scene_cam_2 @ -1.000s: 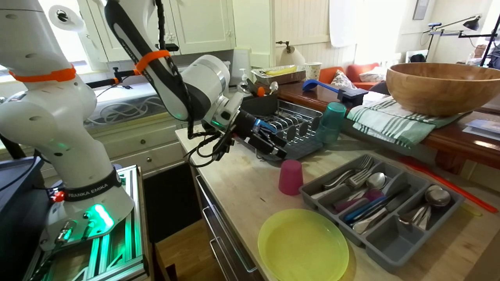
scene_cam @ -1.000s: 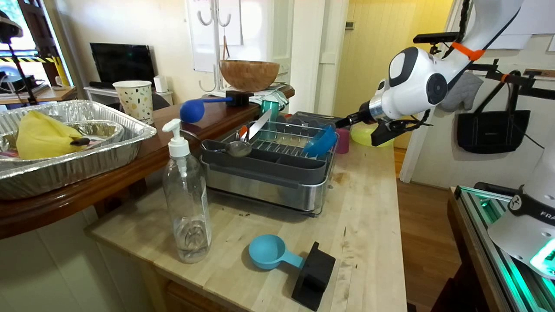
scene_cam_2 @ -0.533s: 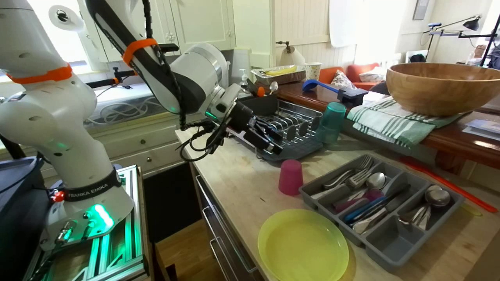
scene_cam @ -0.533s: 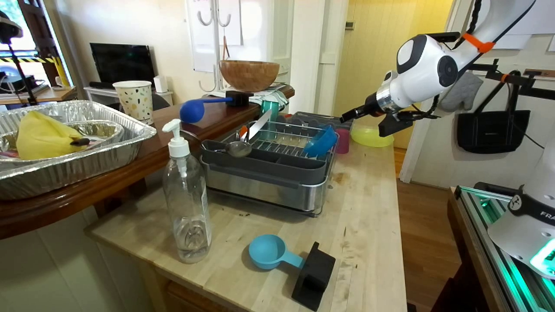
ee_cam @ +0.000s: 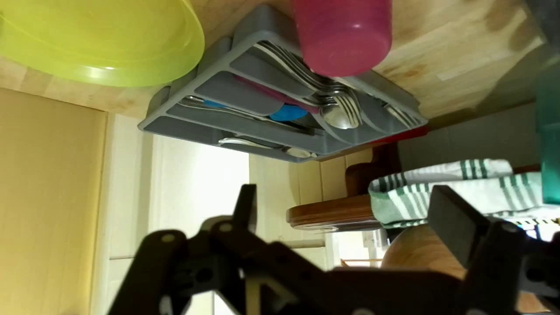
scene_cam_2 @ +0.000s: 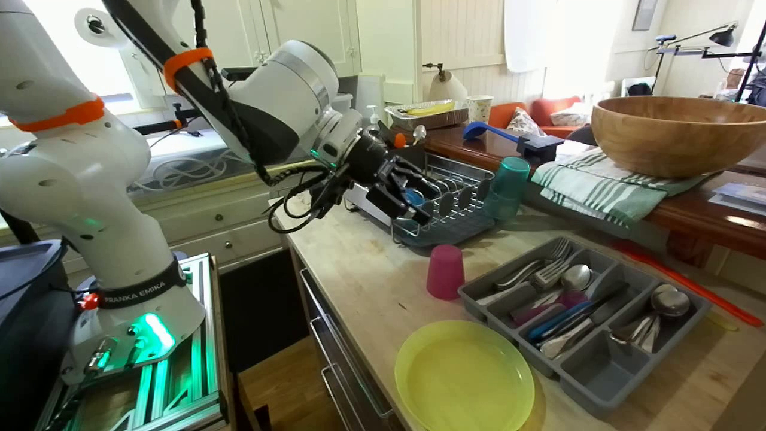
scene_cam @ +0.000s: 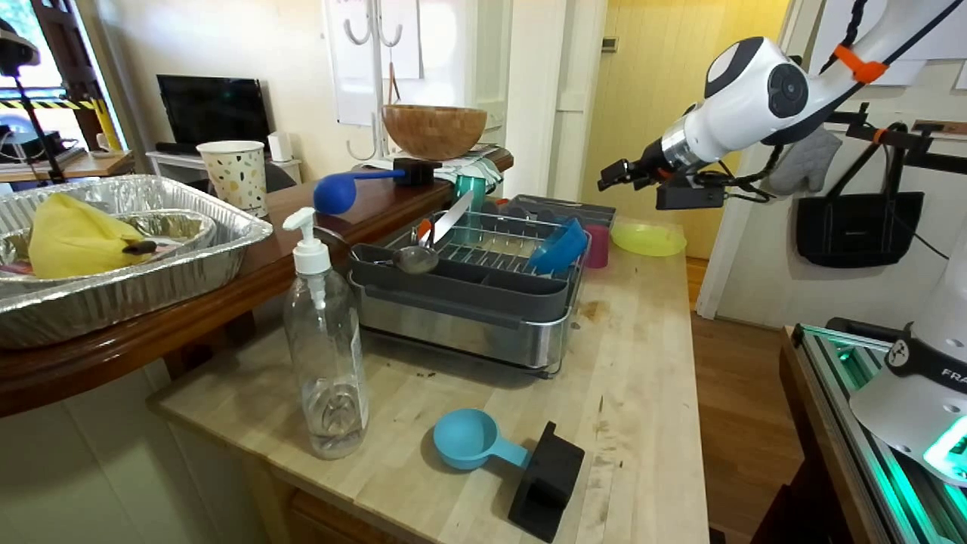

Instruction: Put the purple cup upside down.

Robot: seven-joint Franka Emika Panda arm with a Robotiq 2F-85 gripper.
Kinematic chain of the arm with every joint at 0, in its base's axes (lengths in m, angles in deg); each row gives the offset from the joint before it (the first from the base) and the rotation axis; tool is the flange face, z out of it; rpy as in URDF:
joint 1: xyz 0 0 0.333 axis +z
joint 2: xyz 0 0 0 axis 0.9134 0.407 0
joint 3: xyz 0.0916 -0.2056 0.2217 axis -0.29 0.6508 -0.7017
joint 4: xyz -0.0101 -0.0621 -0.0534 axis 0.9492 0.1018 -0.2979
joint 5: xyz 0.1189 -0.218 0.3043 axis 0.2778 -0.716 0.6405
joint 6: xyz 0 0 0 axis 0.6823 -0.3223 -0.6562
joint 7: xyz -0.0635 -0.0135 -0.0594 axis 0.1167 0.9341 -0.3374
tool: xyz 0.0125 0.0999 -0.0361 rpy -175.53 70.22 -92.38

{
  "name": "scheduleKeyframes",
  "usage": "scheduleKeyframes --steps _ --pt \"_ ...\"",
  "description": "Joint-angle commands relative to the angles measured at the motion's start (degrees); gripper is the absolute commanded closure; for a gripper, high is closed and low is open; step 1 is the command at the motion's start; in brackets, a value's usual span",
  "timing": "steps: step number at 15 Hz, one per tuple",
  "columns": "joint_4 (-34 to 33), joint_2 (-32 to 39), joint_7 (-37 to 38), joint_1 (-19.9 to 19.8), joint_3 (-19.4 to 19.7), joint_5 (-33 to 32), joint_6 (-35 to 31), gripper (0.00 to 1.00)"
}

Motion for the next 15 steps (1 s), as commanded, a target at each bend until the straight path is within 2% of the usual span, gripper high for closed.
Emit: scheduleKeyframes --steps 1,8,10,11,15 --pt "2.05 -3.5 -1.93 -1.83 0.12 10.57 -1.35 0.0" --pt "2.75 -6.19 -3.66 -2.96 1.09 25.32 -4.08 0.0" --pt "2.74 -6.57 -5.26 -2.99 1.24 26.88 -4.72 0.0" --pt "2.54 -7.42 -5.63 -2.82 1.56 24.2 -6.05 0.0" --pt "3.02 -7.53 -18.62 -4.75 2.58 23.98 -11.96 0.0"
